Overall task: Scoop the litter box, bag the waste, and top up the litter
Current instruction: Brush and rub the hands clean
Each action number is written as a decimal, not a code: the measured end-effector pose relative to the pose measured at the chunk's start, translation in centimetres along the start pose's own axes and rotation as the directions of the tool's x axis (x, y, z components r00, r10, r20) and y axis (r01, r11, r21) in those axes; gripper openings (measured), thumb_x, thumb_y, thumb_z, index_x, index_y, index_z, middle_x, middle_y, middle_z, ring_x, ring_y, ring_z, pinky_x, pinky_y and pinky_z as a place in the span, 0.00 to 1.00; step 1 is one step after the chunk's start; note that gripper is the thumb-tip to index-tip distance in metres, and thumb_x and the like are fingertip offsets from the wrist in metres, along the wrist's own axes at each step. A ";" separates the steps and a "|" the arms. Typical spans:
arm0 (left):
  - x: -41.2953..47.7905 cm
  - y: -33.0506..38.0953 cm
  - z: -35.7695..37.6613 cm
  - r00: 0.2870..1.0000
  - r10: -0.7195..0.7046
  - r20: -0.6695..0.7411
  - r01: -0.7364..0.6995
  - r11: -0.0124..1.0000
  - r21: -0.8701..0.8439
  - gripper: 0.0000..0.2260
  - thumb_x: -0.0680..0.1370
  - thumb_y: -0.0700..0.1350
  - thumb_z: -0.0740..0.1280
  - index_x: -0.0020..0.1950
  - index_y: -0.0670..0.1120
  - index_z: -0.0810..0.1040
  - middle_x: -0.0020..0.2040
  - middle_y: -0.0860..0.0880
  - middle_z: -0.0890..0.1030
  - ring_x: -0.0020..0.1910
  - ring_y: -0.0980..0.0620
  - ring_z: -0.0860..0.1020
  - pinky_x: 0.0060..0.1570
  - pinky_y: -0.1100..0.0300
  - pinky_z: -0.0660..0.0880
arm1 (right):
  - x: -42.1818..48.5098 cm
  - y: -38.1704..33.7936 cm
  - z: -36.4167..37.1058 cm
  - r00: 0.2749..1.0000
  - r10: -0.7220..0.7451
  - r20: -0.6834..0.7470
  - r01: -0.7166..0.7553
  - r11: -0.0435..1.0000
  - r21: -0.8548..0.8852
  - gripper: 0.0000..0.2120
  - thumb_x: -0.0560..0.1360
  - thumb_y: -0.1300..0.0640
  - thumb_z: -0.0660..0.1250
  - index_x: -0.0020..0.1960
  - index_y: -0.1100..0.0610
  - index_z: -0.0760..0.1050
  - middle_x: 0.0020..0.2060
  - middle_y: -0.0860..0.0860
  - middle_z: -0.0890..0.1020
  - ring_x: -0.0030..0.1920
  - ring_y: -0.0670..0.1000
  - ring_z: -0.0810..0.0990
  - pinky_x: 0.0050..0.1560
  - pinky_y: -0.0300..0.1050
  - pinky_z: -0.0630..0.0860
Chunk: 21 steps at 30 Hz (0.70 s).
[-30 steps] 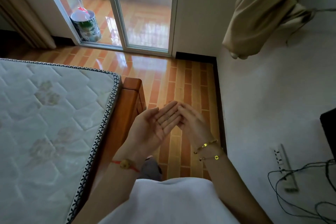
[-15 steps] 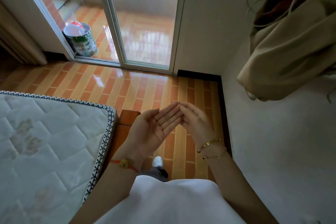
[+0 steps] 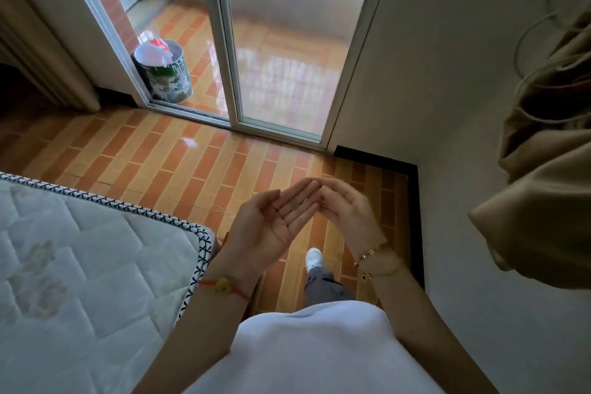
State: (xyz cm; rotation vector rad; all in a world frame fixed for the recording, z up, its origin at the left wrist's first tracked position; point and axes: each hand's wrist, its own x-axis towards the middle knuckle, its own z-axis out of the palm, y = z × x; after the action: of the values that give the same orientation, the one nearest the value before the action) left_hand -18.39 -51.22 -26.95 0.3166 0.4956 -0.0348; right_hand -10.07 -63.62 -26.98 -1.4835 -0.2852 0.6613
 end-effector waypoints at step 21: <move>22.5 23.8 5.3 0.885 0.392 -0.253 -0.451 0.856 -0.252 0.20 0.82 0.41 0.51 0.58 0.31 0.78 0.60 0.34 0.80 0.61 0.41 0.79 0.58 0.45 0.76 | 40.1 -7.9 7.2 0.862 0.104 0.496 -0.009 0.982 -0.191 0.14 0.79 0.67 0.59 0.46 0.52 0.79 0.42 0.54 0.79 0.47 0.52 0.75 0.52 0.48 0.73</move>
State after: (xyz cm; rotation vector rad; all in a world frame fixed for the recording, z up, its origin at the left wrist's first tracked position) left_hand 6.44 -29.19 -26.26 0.1194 0.6056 0.5064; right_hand 19.55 -34.58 -27.28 -1.4753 -0.7253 1.0974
